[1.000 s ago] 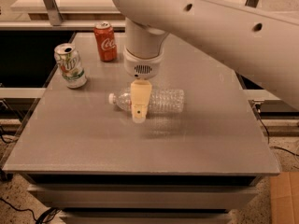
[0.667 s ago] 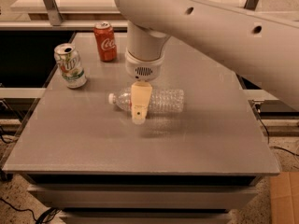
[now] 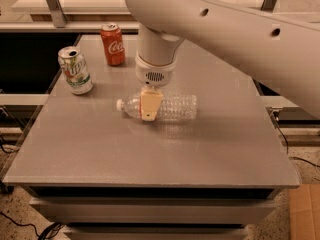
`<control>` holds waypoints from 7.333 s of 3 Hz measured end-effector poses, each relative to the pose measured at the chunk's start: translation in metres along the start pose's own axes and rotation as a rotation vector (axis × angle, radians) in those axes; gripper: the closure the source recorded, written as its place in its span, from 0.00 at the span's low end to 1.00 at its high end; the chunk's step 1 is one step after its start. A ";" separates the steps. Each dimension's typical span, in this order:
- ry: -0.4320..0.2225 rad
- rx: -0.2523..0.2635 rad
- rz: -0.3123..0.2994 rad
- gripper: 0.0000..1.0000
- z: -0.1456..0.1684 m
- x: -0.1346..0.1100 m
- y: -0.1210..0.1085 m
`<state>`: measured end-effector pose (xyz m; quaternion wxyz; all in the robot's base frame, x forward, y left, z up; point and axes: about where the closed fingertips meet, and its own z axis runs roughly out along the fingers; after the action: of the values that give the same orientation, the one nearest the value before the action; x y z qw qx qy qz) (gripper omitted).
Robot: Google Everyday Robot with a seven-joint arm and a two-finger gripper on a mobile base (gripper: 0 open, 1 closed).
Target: Place water bottle upright
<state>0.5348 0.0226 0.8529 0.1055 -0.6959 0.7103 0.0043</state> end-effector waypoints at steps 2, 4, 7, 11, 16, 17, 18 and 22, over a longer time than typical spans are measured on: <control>-0.021 0.013 -0.001 0.87 -0.012 0.000 -0.004; -0.173 0.045 -0.010 1.00 -0.048 -0.006 -0.016; -0.673 0.078 0.093 1.00 -0.088 -0.006 -0.034; -0.949 0.132 0.118 1.00 -0.096 -0.015 -0.035; -1.502 0.227 0.069 1.00 -0.114 -0.033 -0.041; -1.504 0.226 0.068 1.00 -0.114 -0.033 -0.041; -1.497 0.196 0.075 1.00 -0.111 -0.034 -0.040; -1.495 0.116 0.103 1.00 -0.094 -0.038 -0.037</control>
Offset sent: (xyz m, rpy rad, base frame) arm 0.0045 -0.0035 0.0232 0.0468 -0.0232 0.0045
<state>0.5583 0.0449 0.9560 0.5961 -0.4668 0.4799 0.4432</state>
